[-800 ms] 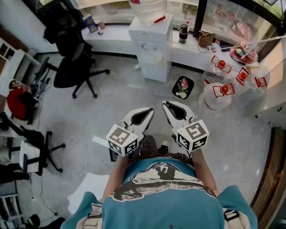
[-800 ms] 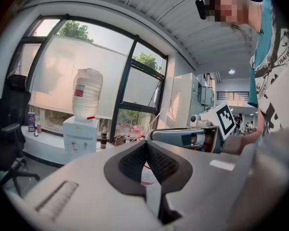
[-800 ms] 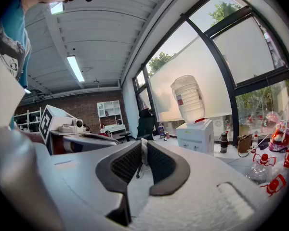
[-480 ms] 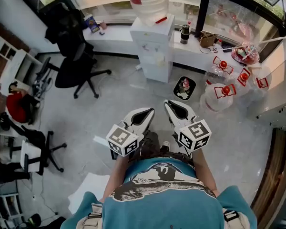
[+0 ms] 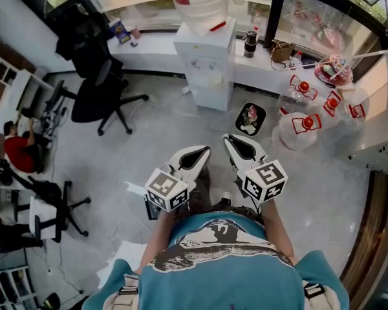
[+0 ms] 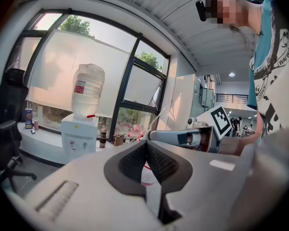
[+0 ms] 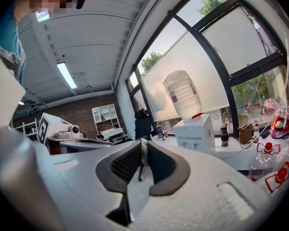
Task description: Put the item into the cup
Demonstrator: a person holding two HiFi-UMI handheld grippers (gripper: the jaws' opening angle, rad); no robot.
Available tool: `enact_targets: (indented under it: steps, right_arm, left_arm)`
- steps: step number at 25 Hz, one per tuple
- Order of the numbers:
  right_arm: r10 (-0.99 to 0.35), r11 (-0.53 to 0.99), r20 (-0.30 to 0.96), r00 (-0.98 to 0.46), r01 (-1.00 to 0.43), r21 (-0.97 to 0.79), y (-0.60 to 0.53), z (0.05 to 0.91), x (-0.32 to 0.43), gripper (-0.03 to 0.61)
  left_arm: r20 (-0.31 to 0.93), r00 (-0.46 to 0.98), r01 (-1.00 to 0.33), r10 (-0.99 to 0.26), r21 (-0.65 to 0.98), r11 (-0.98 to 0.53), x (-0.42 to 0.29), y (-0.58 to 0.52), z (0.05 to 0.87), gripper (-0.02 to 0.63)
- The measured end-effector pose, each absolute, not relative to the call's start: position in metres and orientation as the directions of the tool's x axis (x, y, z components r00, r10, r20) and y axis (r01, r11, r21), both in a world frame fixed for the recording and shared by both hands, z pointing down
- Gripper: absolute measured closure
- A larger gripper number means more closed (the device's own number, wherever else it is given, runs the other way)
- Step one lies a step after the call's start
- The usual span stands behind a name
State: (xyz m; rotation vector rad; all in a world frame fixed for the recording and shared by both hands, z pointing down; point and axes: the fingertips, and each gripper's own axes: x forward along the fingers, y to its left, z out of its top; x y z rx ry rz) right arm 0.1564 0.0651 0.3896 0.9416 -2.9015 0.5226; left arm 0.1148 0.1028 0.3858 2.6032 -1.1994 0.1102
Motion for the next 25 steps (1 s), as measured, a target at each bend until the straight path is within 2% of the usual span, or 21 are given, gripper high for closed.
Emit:
enact_targets:
  steps: [25]
  right_arm:
    - [-0.67, 0.602, 0.262, -0.695, -0.715, -0.355, -0.11, 0.412, 0.021, 0.54]
  left_arm:
    - [0.217, 0.77, -0.638, -0.601, 0.259, -0.725, -0.037, -0.088, 0.396, 0.6]
